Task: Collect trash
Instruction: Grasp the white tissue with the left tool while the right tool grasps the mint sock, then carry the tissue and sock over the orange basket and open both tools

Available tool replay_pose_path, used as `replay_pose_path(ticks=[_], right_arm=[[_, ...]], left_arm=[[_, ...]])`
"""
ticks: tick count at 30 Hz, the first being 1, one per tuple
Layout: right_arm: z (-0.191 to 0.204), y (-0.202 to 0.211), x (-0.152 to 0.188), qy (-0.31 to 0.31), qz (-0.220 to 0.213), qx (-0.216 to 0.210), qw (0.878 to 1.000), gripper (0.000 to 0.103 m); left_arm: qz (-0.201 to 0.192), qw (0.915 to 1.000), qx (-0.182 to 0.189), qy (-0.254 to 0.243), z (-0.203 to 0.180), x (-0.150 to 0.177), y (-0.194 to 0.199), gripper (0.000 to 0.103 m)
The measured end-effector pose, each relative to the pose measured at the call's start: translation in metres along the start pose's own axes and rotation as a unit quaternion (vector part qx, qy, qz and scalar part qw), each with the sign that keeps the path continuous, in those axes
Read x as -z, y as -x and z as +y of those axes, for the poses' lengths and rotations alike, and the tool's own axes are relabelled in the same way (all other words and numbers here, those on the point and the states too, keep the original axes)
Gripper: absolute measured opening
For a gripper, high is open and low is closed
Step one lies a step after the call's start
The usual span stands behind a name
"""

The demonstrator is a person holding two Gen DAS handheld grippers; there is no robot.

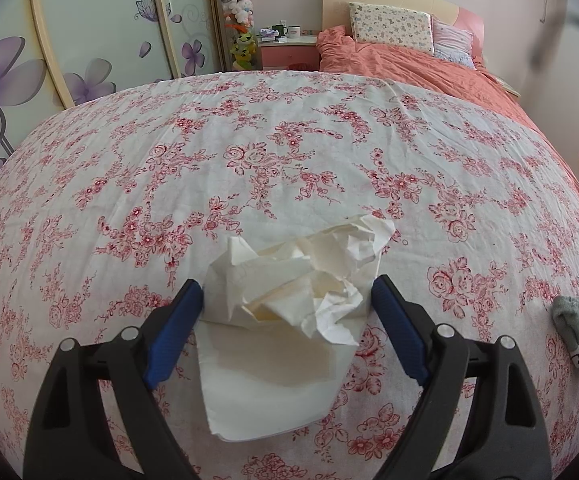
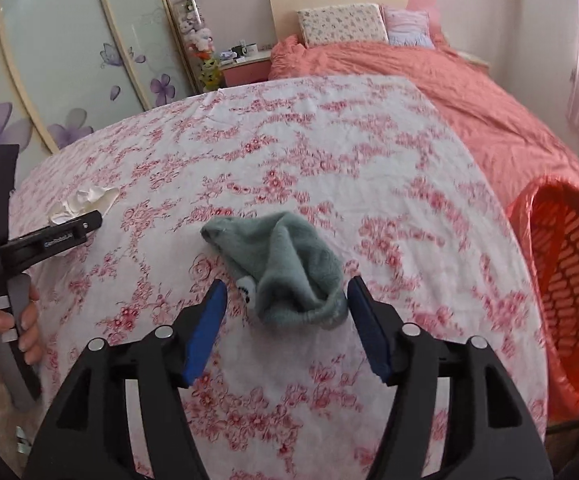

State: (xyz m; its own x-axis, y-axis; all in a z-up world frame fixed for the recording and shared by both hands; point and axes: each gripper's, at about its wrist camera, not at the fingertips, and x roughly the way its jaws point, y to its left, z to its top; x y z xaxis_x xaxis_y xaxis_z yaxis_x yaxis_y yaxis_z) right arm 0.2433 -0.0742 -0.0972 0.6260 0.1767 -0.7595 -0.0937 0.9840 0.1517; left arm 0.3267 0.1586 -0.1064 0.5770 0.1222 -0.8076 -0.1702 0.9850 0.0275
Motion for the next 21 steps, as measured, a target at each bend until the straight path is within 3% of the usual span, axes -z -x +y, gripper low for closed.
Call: replay_pose_path(ticks=[6,10,13,21], right_arm=[[0.004,-0.017,-0.005,0.014,0.005,0.020,1.000,0.059],[0.008,-0.017,-0.003,0.028,0.000,0.023,0.999,0.029],[0.005,-0.017,-0.005,0.014,-0.005,0.036,0.999,0.022],[-0.004,-0.018,-0.005,-0.015,-0.005,0.043,0.999,0.022]], left_arm=[[0.000,1.0000,0.000,0.000,0.000,0.000,0.000,0.085],[0.000,1.0000,0.001,0.001,0.001,0.000,0.000,0.085],[0.000,1.0000,0.001,0.000,0.000,0.000,0.000,0.085],[0.000,1.0000,0.002,0.001,0.001,0.000,0.000,0.085]])
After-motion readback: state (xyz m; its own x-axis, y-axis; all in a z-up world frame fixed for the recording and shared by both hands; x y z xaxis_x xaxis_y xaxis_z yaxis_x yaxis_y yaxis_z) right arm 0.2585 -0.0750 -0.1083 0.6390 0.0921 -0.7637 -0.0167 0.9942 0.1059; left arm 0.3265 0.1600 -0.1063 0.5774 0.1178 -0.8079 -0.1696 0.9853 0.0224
